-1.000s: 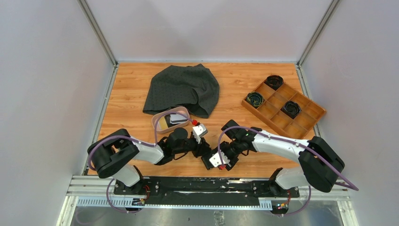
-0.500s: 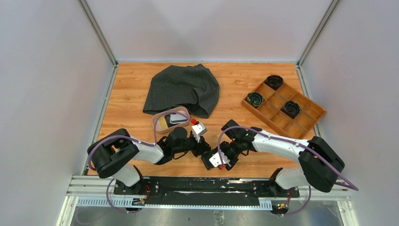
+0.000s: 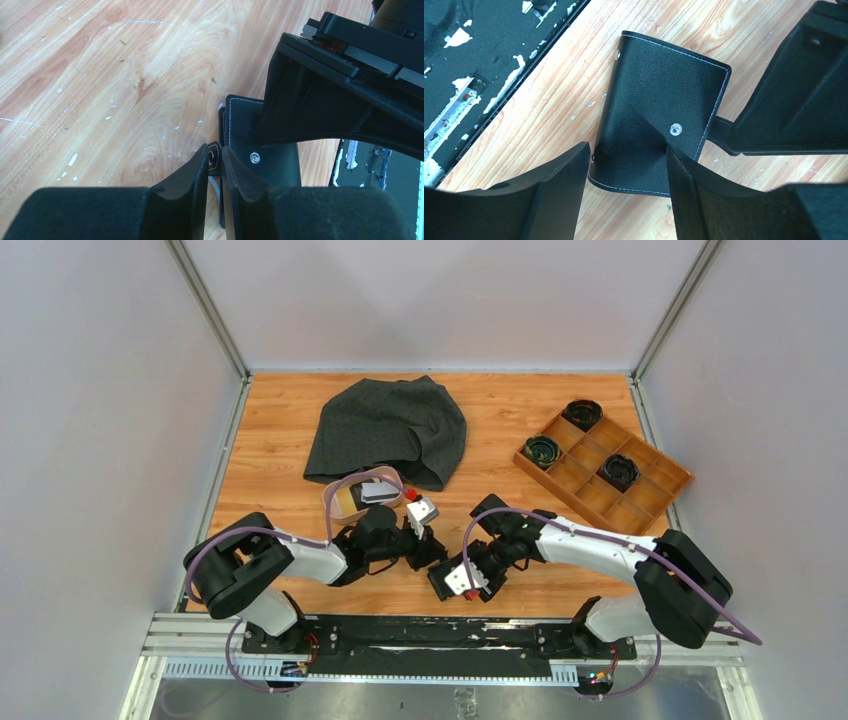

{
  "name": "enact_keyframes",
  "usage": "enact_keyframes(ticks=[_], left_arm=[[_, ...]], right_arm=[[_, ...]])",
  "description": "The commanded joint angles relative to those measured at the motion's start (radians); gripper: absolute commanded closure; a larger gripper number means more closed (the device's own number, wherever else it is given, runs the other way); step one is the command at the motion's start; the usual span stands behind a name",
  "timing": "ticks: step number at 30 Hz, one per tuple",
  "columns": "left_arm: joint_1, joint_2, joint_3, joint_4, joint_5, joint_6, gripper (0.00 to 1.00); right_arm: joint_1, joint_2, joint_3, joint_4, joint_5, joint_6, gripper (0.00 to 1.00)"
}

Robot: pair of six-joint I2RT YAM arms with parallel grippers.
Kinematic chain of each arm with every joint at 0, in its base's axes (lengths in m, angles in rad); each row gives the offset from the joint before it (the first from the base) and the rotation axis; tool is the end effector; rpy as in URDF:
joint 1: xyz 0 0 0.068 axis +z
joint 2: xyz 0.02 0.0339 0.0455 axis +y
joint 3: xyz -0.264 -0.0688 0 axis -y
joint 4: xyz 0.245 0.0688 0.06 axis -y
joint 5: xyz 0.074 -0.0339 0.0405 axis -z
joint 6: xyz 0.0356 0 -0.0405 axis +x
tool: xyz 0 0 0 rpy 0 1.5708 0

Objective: Put the credit cards into the card holder
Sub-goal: Close the card holder at the center of the board.

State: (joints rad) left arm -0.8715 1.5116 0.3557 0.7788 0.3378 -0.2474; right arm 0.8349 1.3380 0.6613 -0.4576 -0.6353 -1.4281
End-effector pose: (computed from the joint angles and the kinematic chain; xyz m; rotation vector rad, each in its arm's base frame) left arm 0.1571 -0.2051 0.1374 0.8624 1.8933 -1.0440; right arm 0.1395 0.1855 0.1707 -2.3209 0.8909 0.6189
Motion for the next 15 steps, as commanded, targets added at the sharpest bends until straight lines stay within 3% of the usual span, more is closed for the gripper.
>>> enact_keyframes(ticks=[1,8,15], left_arm=[[0.011,-0.007,0.023,-0.009,0.033,-0.003,0.80],[0.022,-0.011,0.033,-0.037,0.060,-0.001,0.81],[0.032,-0.011,0.037,-0.049,0.067,-0.007,0.89]], right_arm=[[-0.010,0.012,0.014,-0.049,0.014,0.015,0.39],[-0.010,0.013,0.014,-0.050,0.013,0.015,0.39],[-0.010,0.013,0.015,-0.052,0.012,0.015,0.39]])
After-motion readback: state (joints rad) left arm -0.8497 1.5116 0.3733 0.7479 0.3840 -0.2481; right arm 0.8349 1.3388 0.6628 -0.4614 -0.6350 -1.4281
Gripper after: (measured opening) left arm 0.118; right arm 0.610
